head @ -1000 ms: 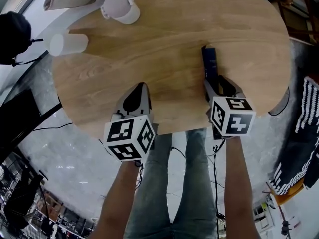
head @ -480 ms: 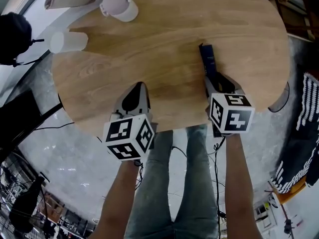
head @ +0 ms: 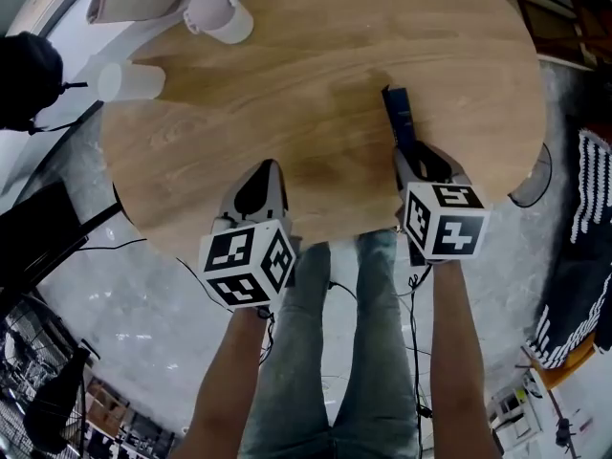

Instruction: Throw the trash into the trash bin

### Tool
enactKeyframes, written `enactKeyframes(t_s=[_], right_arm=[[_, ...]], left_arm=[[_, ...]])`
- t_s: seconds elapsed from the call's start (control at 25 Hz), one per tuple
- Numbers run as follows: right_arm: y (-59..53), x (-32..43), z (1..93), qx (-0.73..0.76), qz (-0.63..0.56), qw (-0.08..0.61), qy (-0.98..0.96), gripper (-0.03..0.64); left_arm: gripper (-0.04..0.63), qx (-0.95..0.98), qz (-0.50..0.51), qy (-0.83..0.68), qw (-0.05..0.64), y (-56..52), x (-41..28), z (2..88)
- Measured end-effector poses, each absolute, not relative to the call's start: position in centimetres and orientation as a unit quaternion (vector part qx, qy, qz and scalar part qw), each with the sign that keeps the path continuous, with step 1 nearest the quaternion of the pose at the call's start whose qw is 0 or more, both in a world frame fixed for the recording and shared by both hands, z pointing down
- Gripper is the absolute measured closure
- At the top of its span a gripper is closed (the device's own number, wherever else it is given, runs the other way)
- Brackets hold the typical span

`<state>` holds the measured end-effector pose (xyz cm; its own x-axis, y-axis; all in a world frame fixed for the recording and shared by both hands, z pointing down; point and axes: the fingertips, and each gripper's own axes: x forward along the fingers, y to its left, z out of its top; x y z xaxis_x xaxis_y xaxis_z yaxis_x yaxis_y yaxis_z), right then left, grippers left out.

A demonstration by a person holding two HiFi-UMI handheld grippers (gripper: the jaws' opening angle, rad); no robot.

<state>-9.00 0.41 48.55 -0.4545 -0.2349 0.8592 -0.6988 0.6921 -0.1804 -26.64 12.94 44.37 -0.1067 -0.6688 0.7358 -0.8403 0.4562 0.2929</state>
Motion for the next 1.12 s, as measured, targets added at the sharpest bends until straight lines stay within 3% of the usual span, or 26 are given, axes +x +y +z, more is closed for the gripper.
enactKeyframes(t_s=[0.56, 1.12], right_arm=[[-1.8, 1.9, 45.6, 0.358, 0.294, 0.395, -0.793, 0.477], [-5.6, 20.8, 45.2, 0.472, 0.346, 0.356, -0.728, 0.480]], left_arm=[[0.577, 0.568, 0.123, -0.706, 0.405, 8.2, -18.7, 42.2], [0.577, 0.652, 0.173, -0.625, 0.393, -0.2, -2.8, 42.2]])
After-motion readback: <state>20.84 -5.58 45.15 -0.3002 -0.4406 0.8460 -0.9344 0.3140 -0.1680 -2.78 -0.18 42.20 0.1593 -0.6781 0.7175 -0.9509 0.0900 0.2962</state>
